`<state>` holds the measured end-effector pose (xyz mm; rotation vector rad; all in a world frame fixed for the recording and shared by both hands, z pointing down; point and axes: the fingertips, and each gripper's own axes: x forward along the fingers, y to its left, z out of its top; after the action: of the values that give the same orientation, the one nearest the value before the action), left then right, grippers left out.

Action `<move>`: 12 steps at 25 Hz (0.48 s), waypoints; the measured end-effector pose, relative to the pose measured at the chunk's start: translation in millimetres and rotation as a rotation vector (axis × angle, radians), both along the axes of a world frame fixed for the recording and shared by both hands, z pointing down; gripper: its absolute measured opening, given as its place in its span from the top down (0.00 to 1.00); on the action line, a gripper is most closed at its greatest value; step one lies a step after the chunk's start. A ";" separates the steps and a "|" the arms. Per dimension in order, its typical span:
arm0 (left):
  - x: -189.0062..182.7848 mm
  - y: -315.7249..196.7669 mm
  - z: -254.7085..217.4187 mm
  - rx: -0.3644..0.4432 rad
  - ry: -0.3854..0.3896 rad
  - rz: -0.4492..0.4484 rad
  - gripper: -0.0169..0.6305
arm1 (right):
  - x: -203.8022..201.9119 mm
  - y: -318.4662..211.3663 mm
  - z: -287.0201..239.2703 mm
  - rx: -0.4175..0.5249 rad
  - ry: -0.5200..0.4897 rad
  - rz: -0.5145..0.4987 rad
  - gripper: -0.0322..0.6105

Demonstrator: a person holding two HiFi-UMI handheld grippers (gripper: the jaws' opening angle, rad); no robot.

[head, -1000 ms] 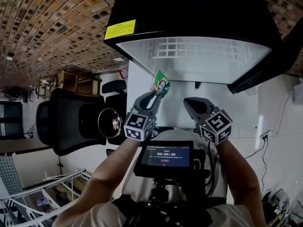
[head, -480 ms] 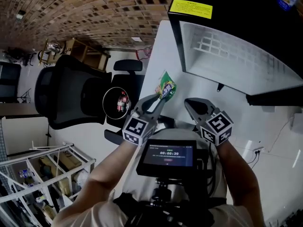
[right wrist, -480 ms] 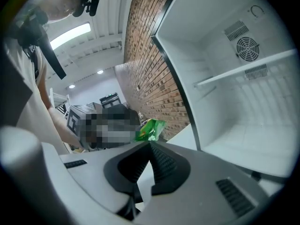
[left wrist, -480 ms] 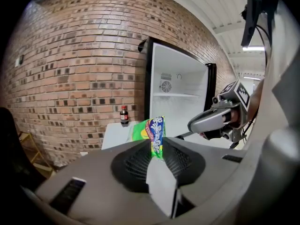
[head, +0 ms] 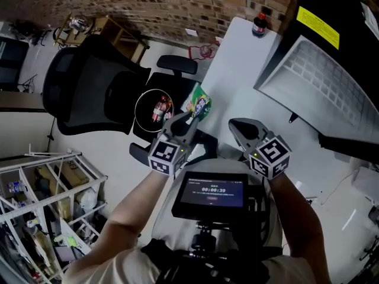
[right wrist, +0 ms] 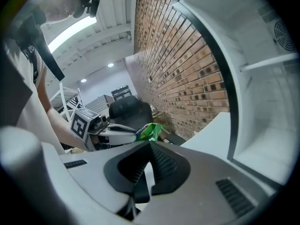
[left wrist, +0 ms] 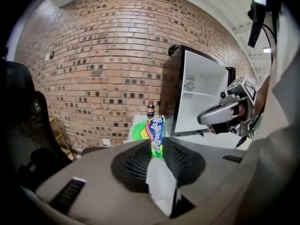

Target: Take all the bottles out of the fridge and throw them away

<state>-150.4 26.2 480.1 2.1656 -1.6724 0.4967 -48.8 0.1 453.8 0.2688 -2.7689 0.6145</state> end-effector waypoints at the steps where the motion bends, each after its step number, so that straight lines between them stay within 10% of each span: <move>1: -9.1 4.5 3.0 -0.004 0.005 -0.025 0.85 | -7.5 1.8 0.4 0.000 0.005 -0.017 0.94; 12: -99.7 77.0 55.8 -0.116 0.053 -0.256 0.85 | -94.4 35.8 11.8 -0.011 0.028 -0.167 0.94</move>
<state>-250.1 103.2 536.0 1.8342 -1.8107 0.4472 -143.2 35.9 465.6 0.0417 -2.7248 0.5788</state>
